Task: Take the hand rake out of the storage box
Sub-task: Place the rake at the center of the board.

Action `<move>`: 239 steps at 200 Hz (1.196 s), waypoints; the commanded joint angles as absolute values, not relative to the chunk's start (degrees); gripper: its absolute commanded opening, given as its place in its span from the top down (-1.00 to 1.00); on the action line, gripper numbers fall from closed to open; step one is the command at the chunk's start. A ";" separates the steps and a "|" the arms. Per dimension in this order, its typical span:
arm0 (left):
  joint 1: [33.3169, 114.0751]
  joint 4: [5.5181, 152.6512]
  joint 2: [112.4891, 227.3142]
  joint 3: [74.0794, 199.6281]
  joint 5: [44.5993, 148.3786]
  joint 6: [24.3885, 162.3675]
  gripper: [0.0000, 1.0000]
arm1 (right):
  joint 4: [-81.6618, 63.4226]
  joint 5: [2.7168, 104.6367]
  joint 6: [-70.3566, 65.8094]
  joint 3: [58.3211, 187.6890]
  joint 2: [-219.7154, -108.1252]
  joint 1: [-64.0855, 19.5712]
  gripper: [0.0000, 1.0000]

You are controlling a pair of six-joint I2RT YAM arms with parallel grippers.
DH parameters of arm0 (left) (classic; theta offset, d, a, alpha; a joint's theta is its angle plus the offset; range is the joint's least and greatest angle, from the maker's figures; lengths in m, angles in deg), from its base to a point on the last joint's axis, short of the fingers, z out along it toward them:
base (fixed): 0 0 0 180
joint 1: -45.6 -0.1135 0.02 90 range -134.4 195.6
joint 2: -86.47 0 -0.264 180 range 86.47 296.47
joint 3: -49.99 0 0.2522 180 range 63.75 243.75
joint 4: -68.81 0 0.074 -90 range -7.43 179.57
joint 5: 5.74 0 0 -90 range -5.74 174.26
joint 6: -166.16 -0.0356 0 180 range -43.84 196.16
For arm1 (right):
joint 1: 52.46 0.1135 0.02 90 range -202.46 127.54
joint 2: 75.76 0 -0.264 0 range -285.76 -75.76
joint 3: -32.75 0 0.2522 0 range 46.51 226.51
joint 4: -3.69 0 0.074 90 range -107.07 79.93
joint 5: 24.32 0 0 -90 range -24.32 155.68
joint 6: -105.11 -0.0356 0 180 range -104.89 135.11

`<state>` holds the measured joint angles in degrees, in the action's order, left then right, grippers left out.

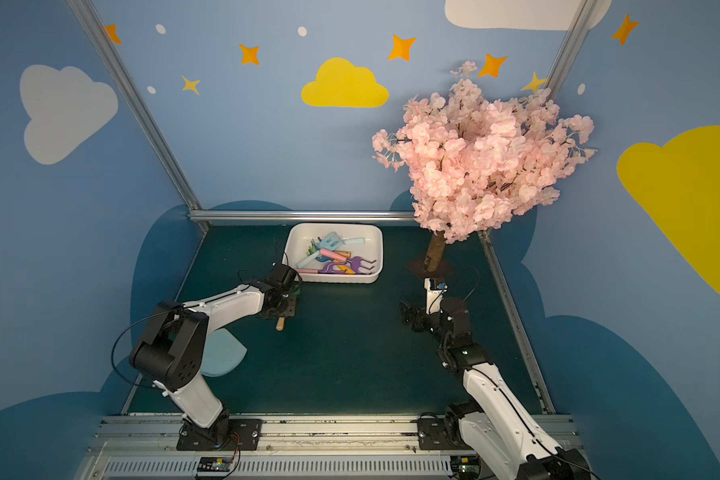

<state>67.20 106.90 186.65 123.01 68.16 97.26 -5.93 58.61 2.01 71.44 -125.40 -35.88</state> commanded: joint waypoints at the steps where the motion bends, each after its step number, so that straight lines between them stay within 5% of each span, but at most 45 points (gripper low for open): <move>1: 66.78 107.16 188.84 125.45 68.92 100.99 0.86 | -3.48 56.59 1.02 71.74 -125.98 -36.11 -0.88; 48: 66.54 106.34 191.00 126.06 69.26 99.78 0.81 | -3.70 57.50 0.78 71.57 -125.94 -36.21 -0.88; 194: 67.08 107.82 185.52 123.60 70.76 99.42 -0.15 | -1.78 50.78 1.88 73.41 -132.27 -35.93 -0.88; 239: 67.00 106.26 177.85 118.78 72.30 97.81 -0.94 | -8.77 53.61 2.11 82.00 -137.55 -30.92 -0.75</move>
